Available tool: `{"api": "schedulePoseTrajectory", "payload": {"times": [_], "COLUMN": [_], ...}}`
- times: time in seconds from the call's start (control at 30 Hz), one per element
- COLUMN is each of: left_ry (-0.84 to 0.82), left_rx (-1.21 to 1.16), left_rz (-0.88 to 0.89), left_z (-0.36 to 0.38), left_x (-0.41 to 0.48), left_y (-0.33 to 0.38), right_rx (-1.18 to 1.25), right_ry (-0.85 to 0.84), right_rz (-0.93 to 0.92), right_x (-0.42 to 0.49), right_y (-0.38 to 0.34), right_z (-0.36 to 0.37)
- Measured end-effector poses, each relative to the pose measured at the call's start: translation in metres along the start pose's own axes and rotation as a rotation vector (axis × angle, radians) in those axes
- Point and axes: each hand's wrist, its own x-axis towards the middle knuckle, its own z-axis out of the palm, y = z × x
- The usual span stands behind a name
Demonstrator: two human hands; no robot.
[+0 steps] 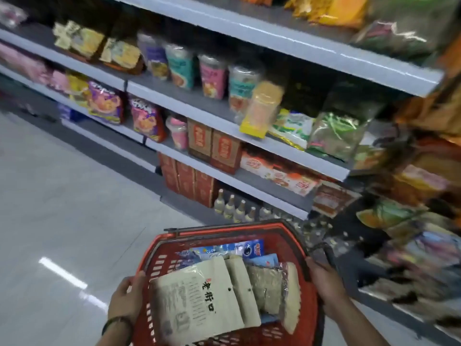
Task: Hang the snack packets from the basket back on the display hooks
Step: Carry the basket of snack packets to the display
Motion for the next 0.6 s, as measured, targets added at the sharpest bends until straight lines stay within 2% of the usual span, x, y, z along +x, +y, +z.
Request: {"api": "schedulePoseTrajectory", "payload": {"times": [0.1,0.17,0.33,0.43,0.6], "left_ry": [-0.146,-0.244,-0.410,-0.501,-0.644], "left_rx": [0.169,0.283,0.479,0.607,0.803], "left_rz": [0.098,0.160,0.306,0.346,0.460], "left_z": [0.034,0.064,0.155,0.217,0.337], "left_x": [-0.011,-0.027,-0.113,-0.180,-0.269], "left_y": [0.019,0.035,0.071,0.076,0.057], "right_rx": [0.093,0.166,0.270,0.327,0.343], "right_ry": [0.134,0.222,0.343,0.409,0.558], "right_rz": [0.038,0.065,0.165,0.188,0.216], "right_x": [0.016,-0.004,-0.036,-0.035,-0.094], "right_y": [0.085,0.121,0.236,0.338,0.415], "right_z": [-0.057,-0.091,-0.181,-0.231,-0.328]}}
